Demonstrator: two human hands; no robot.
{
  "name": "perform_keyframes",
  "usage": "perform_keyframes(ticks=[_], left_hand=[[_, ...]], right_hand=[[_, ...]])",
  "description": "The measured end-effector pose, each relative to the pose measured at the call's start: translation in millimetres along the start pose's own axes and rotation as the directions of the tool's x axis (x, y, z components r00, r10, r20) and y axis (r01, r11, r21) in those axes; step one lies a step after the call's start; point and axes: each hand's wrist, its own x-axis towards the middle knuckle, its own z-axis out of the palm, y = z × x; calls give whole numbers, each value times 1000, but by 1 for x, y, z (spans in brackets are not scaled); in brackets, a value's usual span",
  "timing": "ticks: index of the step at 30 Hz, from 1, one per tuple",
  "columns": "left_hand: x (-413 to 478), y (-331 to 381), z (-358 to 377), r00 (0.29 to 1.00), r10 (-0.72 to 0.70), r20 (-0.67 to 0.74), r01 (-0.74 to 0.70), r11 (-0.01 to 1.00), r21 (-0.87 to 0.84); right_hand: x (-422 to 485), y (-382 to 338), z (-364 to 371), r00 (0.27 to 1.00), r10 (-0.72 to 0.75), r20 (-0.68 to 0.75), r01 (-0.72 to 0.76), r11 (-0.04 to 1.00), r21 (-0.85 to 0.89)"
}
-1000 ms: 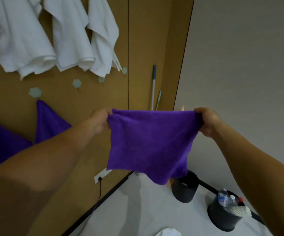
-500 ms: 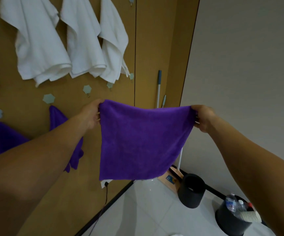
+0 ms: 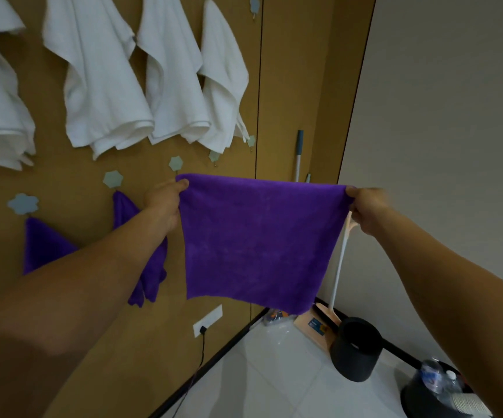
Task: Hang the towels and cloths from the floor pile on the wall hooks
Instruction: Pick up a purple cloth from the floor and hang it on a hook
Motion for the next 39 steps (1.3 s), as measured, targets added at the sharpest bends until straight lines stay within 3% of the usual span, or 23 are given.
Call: perform_keyframes(ticks=[5, 13, 21, 25, 28, 33, 36, 39], left_hand=[[0, 0, 2, 1000, -16, 3, 16, 1000, -27], [-7, -8, 17, 999, -49, 13, 50, 987, -152], [-9, -13, 27, 964, 103, -243, -138, 982, -129], [-15, -11, 25, 917, 191, -351, -194, 981, 29], [-17, -7, 17, 909, 195, -368, -148, 977, 154], [-27, -3, 7, 897, 158, -413, -69, 972, 223], [-32, -2, 8, 879, 184, -440, -94, 972, 217], [-40, -2, 7, 859, 198, -472, -85, 964, 250]], right_hand=[[-1, 3, 4, 998, 46, 30, -51, 983, 175], [19, 12, -3, 994, 19, 104, -36, 985, 167], [52, 5, 0, 977, -112, 183, 89, 987, 131], [70, 2, 11, 957, -137, 256, 115, 988, 101], [78, 3, 18, 937, -190, 292, 198, 980, 5], [84, 6, 28, 880, -278, 384, 357, 922, -150], [88, 10, 37, 833, -314, 455, 493, 796, -352], [86, 12, 51, 807, -370, 461, 564, 713, -416]])
